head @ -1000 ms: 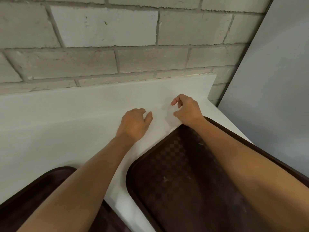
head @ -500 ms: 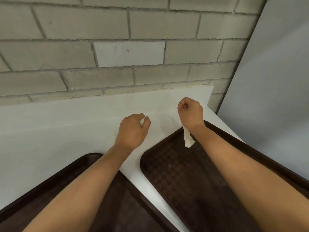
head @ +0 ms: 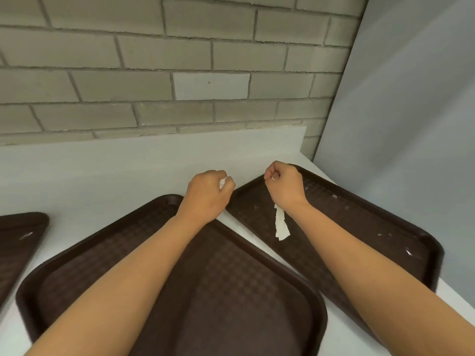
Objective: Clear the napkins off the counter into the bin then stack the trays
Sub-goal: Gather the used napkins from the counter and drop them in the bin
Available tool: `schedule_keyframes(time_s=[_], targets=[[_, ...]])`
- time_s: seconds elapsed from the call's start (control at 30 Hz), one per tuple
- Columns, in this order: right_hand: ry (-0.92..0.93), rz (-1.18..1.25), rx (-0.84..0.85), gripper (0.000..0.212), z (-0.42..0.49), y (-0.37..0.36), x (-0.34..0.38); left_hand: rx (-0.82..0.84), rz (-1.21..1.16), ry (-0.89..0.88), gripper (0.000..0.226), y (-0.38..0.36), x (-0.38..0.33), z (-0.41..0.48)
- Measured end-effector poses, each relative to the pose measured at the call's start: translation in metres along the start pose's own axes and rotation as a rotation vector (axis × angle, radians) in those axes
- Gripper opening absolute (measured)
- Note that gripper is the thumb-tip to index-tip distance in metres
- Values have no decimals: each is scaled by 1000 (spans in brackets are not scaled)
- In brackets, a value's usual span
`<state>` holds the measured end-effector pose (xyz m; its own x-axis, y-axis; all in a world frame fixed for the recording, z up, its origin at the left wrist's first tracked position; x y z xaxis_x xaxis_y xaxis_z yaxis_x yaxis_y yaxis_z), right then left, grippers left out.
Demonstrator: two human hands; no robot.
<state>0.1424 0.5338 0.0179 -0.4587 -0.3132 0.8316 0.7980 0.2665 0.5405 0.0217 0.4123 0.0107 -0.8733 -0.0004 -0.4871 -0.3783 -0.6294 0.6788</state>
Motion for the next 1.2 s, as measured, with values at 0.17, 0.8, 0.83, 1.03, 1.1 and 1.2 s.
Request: schedule_keyframes(time_s=[0.17, 0.8, 0.83, 1.03, 1.1, 1.2], targets=[[-1, -27, 4, 34, -51, 25, 2, 6, -16, -4, 36, 15, -31, -37], [64, -38, 122, 25, -215, 128, -16, 67, 53, -11, 30, 46, -182, -177], [69, -41, 130, 22, -224, 131, -18, 78, 57, -5, 28, 47, -189, -187], [92, -95, 156, 24, -276, 153, -31, 96, 44, -46, 28, 48, -224, -238], [106, -113, 167, 24, -295, 159, -35, 94, 35, -64, 27, 48, -233, -254], [127, -141, 187, 21, -325, 169, -46, 103, 19, -101, 30, 48, -246, -279]])
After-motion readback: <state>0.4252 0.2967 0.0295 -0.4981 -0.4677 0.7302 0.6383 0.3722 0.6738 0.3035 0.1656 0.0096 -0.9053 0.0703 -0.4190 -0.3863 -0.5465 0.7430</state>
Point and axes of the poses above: each hand's wrist, its own z-axis towards the middle knuckle, its own y-axis out of the back of the hand, x = y × z, the point moved 1 cm from there along z, towards the middle knuckle, and after that the axes turned 12 degrees about -y, right-handed, at the moved point
